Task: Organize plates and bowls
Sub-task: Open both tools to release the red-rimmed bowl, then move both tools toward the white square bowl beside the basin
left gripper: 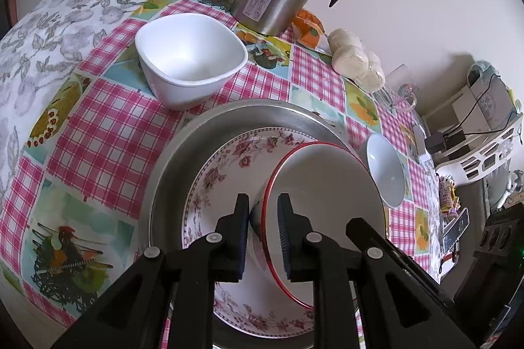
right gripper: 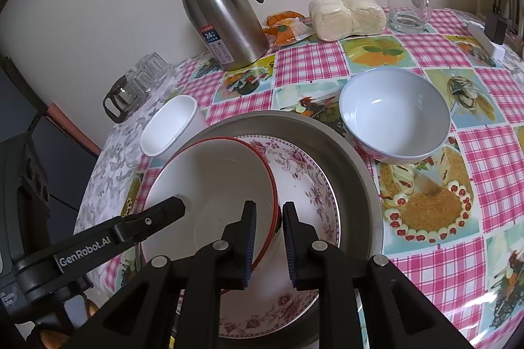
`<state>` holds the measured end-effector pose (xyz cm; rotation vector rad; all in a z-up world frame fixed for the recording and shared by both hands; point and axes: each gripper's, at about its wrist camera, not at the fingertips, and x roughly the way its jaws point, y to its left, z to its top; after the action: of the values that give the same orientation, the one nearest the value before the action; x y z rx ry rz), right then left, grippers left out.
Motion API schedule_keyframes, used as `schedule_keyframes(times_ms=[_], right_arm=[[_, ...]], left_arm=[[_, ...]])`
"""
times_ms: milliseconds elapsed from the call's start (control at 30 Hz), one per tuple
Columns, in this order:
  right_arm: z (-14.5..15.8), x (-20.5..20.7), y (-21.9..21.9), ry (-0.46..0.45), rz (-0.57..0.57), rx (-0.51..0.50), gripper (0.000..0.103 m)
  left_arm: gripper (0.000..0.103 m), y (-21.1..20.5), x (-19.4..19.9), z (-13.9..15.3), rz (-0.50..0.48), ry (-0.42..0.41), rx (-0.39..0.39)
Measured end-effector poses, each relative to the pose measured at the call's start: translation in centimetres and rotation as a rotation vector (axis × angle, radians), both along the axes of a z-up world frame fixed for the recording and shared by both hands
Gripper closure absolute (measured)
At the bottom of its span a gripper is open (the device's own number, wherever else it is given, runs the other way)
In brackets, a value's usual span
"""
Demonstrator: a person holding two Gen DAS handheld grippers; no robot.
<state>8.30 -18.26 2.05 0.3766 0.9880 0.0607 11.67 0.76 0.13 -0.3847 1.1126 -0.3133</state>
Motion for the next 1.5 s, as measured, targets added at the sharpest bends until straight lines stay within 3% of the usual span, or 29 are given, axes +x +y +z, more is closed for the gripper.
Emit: schedule_keyframes(times_ms=[200,233,300,467,700,833,967,1033,1133,1500], right_arm=[[0.1,0.0,-0.2,0.015,-0.007,-0.029,0.073],[0.2,-0.1,-0.2,0.014,-0.011,-0.04,0.07],[0.6,-0.1,-0.3,0.011,-0.016,-0.061,0.056],[1.6,-0.3,-0.3,-0.012,-0.022,-0.11,0.044],[2.6,-0.6,-0.4,-0.033,-0.025,-0.158,0.027],[2.6,-0.7,-0.4,-0.031,-0.026,-0.178,0.016],[2.6,-0.7,-0.6,-0.029,-0.035,-0.185,0.007],[2.5,-0.7,-0.6,-0.026,-0.037,-0.189,0.005],[2.5,-0.7,-0.5,-0.023,-0.035,-0.191,0.002],[2.2,-0.7,-0.6,-0.012,-0.039,-0.193,0.0]], left_arm=[[0.082,0.0,0.0,-0.1,-0.001,0.019,0.001],[0.08,0.0,-0.1,0.0,-0.001,0.017,0.003],[0.074,0.0,-0.2,0.3,-0.001,0.009,0.006],[0.057,0.1,-0.4,1.1,0.004,-0.018,0.026],[0.049,0.9,-0.7,2.1,0.04,-0.045,0.04],[0.034,1.5,-0.7,2.3,0.073,-0.049,0.077],[0.033,2.2,-0.6,2.0,0.105,-0.036,0.106],[0.032,2.4,-0.5,1.9,0.117,-0.035,0.134],[0.018,2.7,-0.6,1.8,0.133,-0.038,0.162],[0.011,3.3,-0.5,1.5,0.178,-0.045,0.216]])
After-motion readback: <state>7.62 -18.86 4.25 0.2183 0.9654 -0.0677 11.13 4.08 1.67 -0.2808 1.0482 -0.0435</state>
